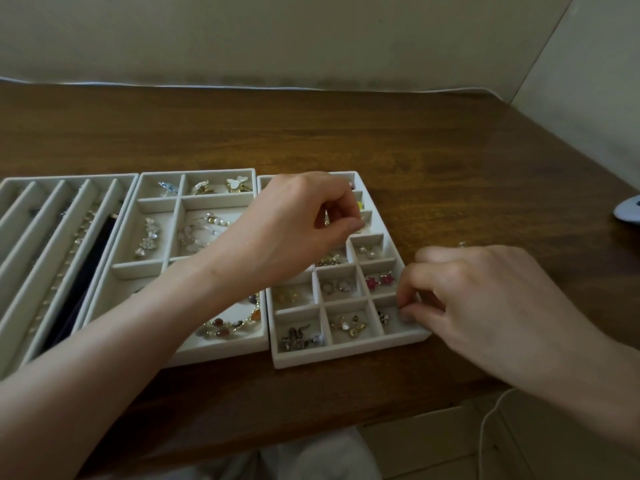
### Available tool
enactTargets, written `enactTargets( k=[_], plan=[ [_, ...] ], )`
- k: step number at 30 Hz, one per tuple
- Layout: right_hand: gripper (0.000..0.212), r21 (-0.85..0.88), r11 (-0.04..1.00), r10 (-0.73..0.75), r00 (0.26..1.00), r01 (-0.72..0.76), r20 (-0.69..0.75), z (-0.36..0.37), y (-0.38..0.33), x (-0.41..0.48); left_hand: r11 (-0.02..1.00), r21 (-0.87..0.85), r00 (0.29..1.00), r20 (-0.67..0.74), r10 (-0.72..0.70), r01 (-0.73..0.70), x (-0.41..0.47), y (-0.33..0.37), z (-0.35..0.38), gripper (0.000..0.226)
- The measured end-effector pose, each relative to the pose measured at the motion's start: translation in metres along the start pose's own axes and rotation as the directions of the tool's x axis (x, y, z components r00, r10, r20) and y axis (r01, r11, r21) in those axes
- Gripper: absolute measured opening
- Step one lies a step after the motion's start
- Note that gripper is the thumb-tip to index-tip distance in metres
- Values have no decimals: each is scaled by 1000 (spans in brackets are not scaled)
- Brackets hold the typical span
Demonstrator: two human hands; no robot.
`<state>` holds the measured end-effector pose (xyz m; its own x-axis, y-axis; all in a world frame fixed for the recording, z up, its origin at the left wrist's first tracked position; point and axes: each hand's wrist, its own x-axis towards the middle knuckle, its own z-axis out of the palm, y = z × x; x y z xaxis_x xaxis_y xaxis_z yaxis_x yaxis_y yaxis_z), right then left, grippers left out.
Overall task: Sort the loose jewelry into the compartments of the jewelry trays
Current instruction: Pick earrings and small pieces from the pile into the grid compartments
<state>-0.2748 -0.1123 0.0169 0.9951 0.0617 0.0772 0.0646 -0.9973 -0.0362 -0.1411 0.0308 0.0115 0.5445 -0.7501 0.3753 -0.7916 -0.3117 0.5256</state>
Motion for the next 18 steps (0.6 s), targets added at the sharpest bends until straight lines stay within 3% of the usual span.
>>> enactTargets(
  k=[10, 14, 18],
  plan=[
    [20, 4, 1000, 12, 997, -13, 80, -1, -2, 2, 1000, 6, 1000, -16, 14, -14, 0, -1, 0, 7],
    [6, 144, 989, 24, 999, -27, 23, 6, 4, 0, 1000, 9, 1000, -15, 16, -15, 0, -1, 1, 8],
    [20, 141, 990, 40, 998, -32, -53, 10, 3, -1, 1000, 12, 1000, -7, 17, -16, 1, -2, 2, 9]
  ],
)
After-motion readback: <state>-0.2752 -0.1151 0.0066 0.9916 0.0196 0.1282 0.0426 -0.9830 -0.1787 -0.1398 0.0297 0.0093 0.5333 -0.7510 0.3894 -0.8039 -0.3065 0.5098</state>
